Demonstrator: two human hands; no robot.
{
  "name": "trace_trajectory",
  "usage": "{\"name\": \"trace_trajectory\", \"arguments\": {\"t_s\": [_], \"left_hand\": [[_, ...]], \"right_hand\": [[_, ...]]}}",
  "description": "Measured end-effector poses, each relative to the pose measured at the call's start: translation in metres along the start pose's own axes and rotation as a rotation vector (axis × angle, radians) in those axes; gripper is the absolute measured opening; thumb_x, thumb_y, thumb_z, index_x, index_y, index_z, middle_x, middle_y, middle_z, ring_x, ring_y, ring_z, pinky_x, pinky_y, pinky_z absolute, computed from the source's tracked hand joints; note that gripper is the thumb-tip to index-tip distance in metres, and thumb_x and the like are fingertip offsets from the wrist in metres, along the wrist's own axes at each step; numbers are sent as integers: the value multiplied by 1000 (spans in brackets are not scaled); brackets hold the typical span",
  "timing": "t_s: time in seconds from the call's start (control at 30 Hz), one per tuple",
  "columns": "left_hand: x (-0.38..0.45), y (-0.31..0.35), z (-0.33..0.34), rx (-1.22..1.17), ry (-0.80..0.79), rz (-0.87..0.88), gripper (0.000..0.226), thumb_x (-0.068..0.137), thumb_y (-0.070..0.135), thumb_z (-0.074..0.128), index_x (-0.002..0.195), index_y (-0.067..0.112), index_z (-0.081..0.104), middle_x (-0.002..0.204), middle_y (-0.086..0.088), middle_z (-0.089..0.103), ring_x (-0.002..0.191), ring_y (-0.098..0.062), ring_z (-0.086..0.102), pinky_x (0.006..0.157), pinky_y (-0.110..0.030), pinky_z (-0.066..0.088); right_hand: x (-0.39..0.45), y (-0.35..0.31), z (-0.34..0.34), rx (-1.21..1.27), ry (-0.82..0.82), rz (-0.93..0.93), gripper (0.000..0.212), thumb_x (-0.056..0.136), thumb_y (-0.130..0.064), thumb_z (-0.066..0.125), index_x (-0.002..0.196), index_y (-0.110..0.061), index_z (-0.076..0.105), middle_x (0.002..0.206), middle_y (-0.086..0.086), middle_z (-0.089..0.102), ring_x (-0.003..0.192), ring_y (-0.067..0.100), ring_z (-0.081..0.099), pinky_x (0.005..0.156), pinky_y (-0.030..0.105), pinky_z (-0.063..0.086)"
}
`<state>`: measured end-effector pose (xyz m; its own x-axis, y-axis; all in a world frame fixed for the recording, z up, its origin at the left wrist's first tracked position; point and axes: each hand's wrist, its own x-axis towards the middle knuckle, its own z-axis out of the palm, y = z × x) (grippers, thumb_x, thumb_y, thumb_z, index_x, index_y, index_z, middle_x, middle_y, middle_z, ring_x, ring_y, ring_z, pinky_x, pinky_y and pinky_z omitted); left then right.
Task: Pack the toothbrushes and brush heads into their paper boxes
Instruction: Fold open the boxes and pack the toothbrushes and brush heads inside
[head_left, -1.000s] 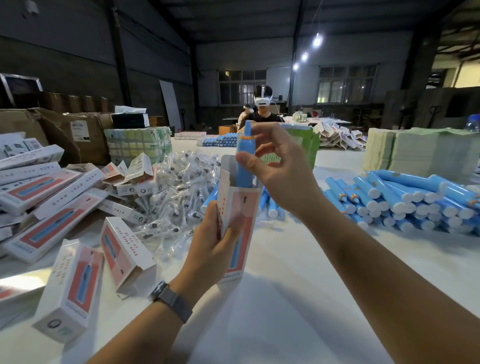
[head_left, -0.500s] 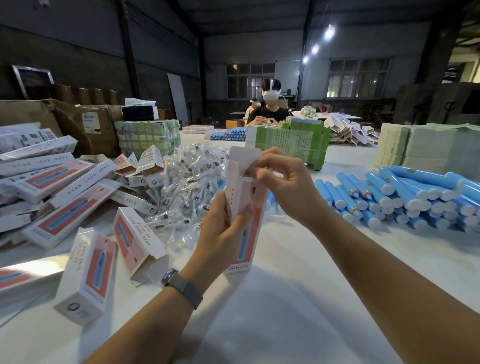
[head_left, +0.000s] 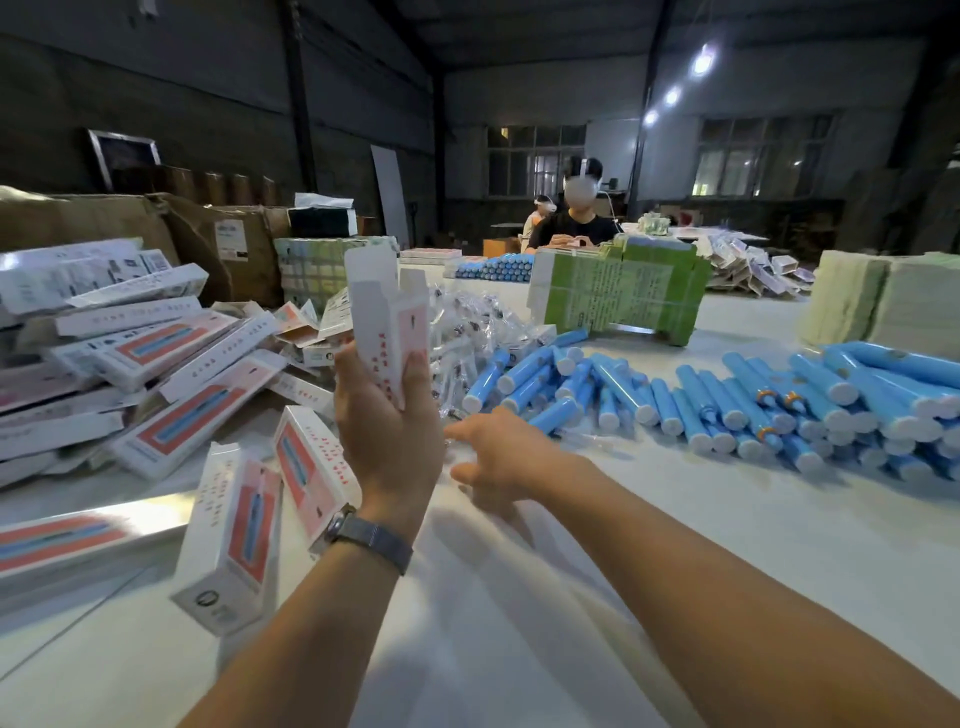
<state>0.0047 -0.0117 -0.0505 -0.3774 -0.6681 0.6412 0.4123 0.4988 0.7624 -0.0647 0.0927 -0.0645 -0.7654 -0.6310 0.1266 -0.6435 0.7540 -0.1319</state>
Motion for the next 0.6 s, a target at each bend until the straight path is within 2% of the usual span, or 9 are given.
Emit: {"name": "trace_trajectory", "arguments": {"t_s": [0.07, 0.13, 0.2, 0.3, 0.4, 0.47, 0.53, 0.6], "left_hand": [[-1, 3, 0, -9, -5, 5, 29, 98, 37, 59, 112, 31, 35, 109, 3, 50, 98, -22, 55, 83, -46, 57], [-2, 6, 0, -21, -12, 8, 30, 98, 40, 58, 111, 33, 31, 108, 5, 49, 97, -19, 54, 81, -39, 56], [-3, 6, 1, -27, -25, 0, 31, 97, 42, 56, 113, 32, 31, 109, 5, 49, 97, -19, 54, 80, -36, 55], [-3, 4, 2, -39, -38, -20, 32, 99, 40, 57, 117, 25, 36, 110, 3, 50, 98, -19, 55, 79, -33, 53], [-5, 5, 3, -36, -59, -33, 31, 99, 38, 58, 117, 23, 37, 103, 7, 49, 92, -15, 54, 76, -29, 50], [-6, 6, 3, -40, -79, -36, 29, 99, 36, 59, 113, 28, 34, 98, 11, 48, 88, -12, 54, 74, -27, 49], [-7, 7, 3, -70, -107, -46, 29, 99, 35, 59, 112, 28, 34, 103, 6, 50, 94, -17, 55, 74, -29, 51], [-10, 10, 3, -115, -143, -74, 30, 96, 41, 58, 113, 27, 38, 107, 2, 54, 99, -22, 59, 80, -35, 55]], "right_hand": [[6, -9, 4, -132, -4, -11, 42, 94, -38, 52, 135, -32, 48, 132, 5, 54, 125, 30, 43, 97, 45, 43], [10, -13, 3, -179, -9, -11, 36, 94, -38, 50, 130, -30, 53, 128, 3, 52, 123, 28, 44, 97, 47, 43], [16, -16, 3, -192, -7, -24, 33, 93, -34, 50, 124, -26, 57, 124, 2, 52, 121, 28, 44, 94, 46, 44], [22, -21, 7, -253, 25, -45, 38, 92, -30, 52, 130, -23, 54, 125, 3, 50, 118, 30, 43, 88, 44, 43], [20, -19, 6, -271, 52, -47, 35, 95, -33, 52, 128, -23, 55, 124, 2, 49, 116, 29, 43, 92, 47, 43], [11, -8, -8, -146, 123, -24, 20, 96, -34, 52, 110, -22, 61, 113, 1, 52, 111, 26, 48, 86, 42, 45], [-2, 7, -27, 82, 234, 36, 12, 96, -29, 57, 98, -20, 64, 101, 1, 60, 99, 23, 56, 79, 34, 44], [-20, 24, -46, 318, 362, 86, 3, 93, -22, 64, 90, -22, 62, 87, -2, 64, 81, 15, 58, 74, 28, 41]]}}
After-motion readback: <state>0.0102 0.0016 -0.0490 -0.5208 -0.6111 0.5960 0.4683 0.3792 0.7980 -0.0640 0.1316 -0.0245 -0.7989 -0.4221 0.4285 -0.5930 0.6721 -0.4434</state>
